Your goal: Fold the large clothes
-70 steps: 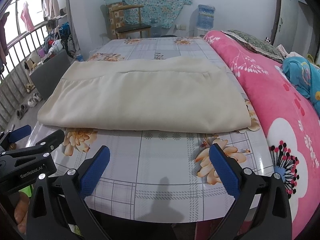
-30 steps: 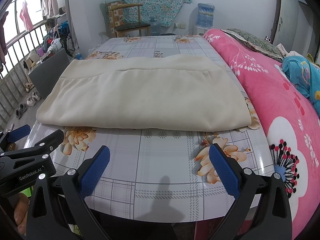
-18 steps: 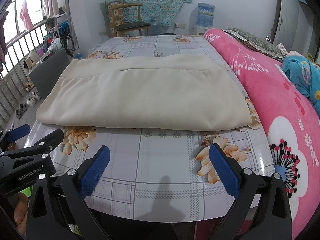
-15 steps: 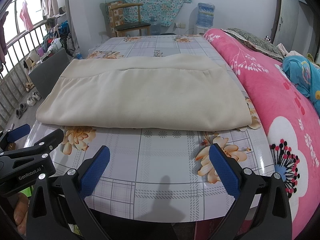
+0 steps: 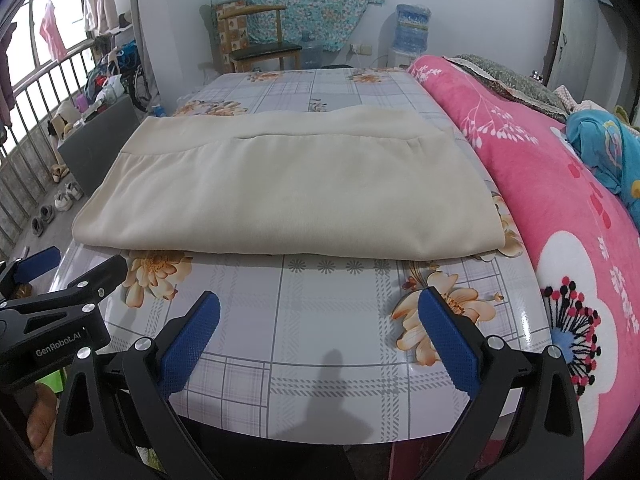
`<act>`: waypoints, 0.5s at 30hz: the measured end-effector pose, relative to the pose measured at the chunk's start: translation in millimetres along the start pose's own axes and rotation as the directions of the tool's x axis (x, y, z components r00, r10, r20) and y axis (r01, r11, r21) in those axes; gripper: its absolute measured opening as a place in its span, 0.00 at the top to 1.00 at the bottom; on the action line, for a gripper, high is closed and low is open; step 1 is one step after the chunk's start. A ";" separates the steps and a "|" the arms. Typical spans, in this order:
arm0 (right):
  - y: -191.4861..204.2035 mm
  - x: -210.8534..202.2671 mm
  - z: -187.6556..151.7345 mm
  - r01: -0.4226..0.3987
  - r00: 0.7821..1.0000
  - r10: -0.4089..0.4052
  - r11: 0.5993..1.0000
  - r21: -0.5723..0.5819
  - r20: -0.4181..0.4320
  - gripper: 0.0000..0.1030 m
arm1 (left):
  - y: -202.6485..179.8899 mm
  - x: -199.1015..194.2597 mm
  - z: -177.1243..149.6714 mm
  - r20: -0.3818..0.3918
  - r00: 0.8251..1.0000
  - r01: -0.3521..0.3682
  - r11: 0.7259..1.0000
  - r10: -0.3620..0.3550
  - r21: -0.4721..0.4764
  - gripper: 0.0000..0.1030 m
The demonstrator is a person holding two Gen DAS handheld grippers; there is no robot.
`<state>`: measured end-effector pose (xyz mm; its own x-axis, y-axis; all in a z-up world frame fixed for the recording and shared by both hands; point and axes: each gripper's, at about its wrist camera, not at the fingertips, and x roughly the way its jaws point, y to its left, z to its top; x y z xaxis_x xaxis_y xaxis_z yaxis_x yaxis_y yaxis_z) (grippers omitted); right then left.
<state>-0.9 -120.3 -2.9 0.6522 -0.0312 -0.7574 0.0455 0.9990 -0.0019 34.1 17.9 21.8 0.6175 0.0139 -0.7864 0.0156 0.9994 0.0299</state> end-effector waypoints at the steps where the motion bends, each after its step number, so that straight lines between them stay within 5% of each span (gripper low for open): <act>1: 0.2 -0.1 0.3 -0.001 1.000 0.001 1.000 0.000 0.000 0.06 | -0.1 0.0 -0.2 0.001 1.000 0.000 1.000 0.000 -0.001 0.08; 15: 0.9 1.1 -2.1 0.000 1.000 0.000 1.000 -0.002 0.000 0.06 | 0.6 -0.6 -0.3 0.000 1.000 0.001 1.000 -0.001 -0.006 0.08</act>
<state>-1.7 -119.3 -5.2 0.6518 -0.0309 -0.7578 0.0437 0.9990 -0.0032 33.5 18.4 22.1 0.6178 0.0127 -0.7863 0.0120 0.9996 0.0255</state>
